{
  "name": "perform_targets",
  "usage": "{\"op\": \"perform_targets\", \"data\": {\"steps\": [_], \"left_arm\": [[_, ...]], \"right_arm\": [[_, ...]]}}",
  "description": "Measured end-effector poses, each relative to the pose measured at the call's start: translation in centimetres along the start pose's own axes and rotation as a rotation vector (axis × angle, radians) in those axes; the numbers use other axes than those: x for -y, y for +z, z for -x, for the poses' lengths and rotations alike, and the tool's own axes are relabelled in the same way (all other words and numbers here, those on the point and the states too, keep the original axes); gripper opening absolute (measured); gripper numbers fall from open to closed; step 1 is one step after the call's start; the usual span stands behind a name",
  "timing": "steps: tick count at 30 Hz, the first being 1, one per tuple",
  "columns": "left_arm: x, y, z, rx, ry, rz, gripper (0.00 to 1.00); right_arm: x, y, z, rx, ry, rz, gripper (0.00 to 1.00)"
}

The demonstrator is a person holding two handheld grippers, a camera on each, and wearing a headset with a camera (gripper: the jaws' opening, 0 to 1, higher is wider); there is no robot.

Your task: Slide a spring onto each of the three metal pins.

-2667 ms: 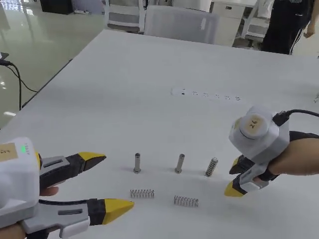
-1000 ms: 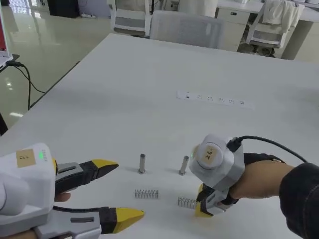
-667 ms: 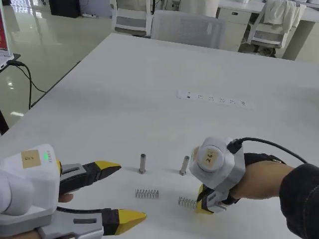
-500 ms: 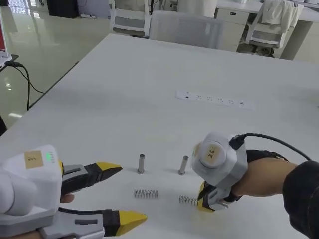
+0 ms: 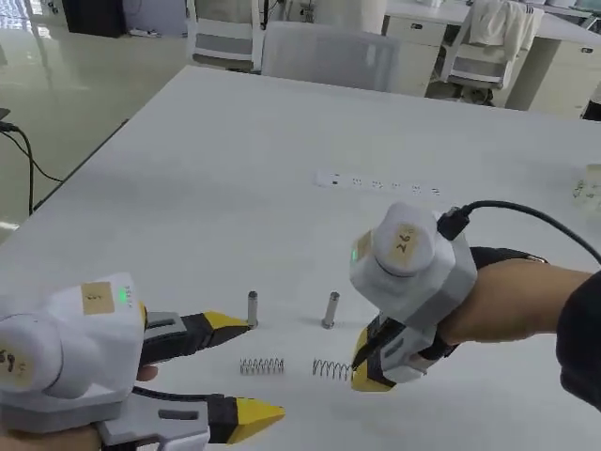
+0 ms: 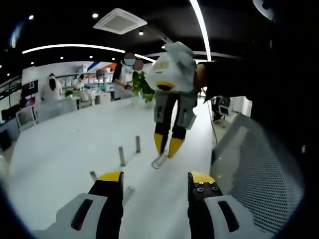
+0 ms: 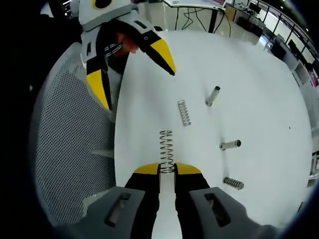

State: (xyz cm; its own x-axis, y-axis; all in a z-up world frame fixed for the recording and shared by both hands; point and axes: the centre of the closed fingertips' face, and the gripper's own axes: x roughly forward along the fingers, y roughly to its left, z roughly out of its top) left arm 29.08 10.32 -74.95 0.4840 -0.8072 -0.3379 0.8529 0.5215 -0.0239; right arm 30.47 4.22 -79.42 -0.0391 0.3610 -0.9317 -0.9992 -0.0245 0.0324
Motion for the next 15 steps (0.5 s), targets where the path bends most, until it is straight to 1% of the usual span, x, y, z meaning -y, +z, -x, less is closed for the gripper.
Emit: {"op": "perform_targets", "data": {"steps": [6,12,15], "left_arm": [[0.7,0.1,-0.8,-0.009,-0.042,-0.030,0.39],[1.6,0.3,-1.3,0.001,-0.077,-0.051,0.31],[2.1,0.3,-1.5,0.000,-0.095,-0.064,0.24]], "right_arm": [[-1.1,1.4,0.6,0.008,0.007,0.049,0.08],[-1.9,2.3,0.9,0.007,0.021,0.086,0.08],[-2.4,2.7,1.0,0.006,0.028,0.107,0.08]]}}
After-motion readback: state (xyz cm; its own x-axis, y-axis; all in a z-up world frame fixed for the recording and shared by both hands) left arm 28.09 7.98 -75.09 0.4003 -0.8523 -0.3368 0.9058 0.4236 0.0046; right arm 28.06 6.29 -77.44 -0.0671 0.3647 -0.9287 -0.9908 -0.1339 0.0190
